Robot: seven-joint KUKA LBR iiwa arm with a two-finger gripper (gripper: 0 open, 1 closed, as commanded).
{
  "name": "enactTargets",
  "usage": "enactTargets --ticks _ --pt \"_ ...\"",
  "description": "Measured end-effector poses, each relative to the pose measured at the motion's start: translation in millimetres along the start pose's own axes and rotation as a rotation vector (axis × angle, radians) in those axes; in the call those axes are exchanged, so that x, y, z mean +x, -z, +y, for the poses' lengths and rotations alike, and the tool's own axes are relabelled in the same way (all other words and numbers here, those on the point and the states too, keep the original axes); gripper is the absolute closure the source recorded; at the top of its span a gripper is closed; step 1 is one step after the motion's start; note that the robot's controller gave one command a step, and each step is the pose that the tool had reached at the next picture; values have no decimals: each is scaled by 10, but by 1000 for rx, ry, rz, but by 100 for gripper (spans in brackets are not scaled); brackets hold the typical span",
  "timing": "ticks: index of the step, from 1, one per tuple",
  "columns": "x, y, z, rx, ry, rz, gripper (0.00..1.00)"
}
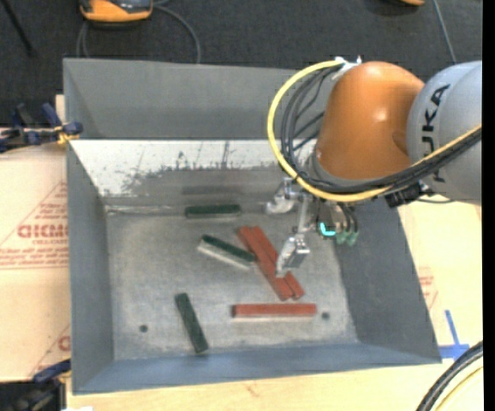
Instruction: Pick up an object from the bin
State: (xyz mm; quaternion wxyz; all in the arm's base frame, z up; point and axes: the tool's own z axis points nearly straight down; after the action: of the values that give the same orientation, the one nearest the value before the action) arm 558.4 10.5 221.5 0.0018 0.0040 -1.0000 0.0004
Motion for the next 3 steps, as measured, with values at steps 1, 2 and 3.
enactTargets --ticks 1,2,3 --pt "-15 38 1 0 0 -8 0" --pt "-41 -354 -24 0 -4 -17 0" --pt "-28 -523 -33 0 -4 -15 0"
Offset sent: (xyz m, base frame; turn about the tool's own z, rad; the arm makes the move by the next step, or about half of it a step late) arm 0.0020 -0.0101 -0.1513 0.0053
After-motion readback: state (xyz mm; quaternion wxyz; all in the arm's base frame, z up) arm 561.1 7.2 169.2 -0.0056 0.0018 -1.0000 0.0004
